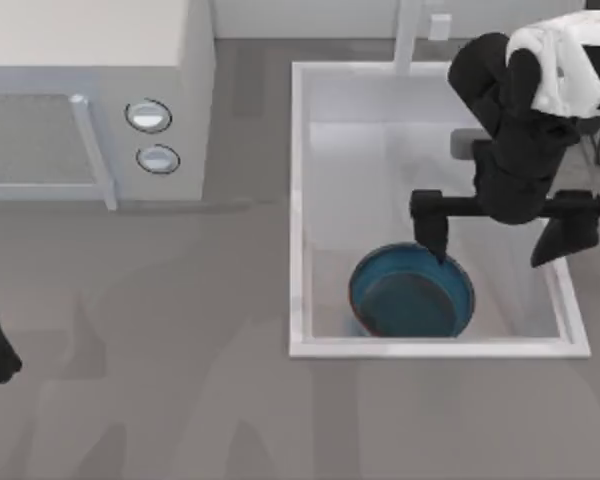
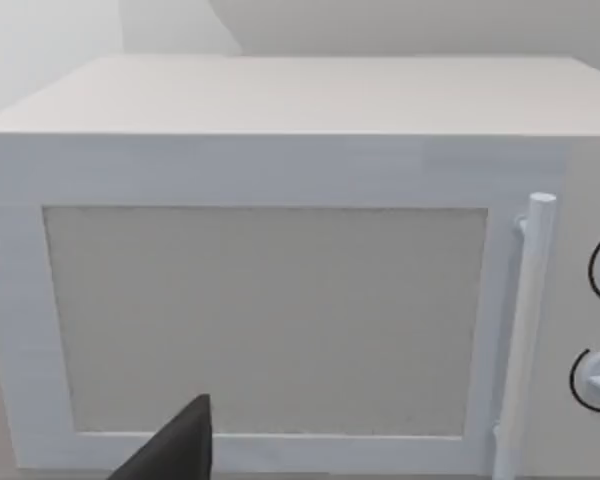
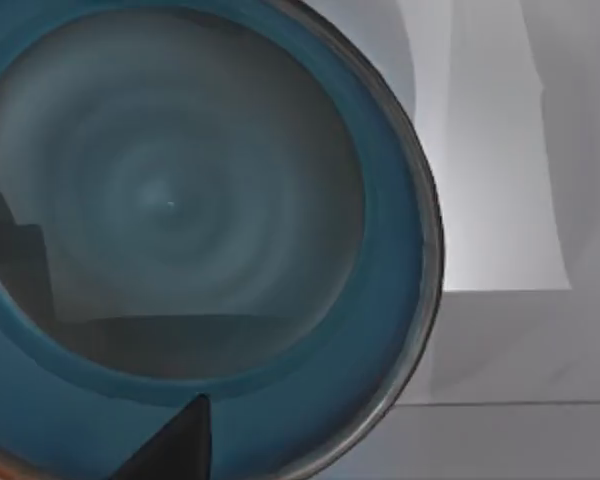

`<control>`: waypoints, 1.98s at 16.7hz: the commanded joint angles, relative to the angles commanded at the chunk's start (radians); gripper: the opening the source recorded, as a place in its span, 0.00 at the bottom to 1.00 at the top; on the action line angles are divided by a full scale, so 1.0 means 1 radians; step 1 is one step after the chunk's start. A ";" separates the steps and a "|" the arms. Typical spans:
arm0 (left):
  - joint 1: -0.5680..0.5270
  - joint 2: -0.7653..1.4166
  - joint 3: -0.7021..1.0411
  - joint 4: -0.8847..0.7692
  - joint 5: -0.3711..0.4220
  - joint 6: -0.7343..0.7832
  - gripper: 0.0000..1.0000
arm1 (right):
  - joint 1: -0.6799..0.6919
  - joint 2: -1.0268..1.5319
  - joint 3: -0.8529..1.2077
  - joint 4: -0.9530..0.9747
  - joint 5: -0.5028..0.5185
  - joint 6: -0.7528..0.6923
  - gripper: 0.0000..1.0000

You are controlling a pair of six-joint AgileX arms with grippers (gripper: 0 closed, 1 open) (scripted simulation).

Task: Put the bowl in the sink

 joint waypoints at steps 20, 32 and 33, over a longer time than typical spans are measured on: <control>0.000 0.000 0.000 0.000 0.000 0.000 1.00 | 0.004 0.151 -0.125 0.280 0.001 0.005 0.40; 0.000 0.000 0.000 0.000 0.000 0.000 1.00 | 0.004 0.151 -0.125 0.280 0.001 0.005 0.00; 0.000 0.000 0.000 0.000 0.000 0.000 1.00 | 0.004 0.151 -0.125 0.280 0.001 0.005 0.00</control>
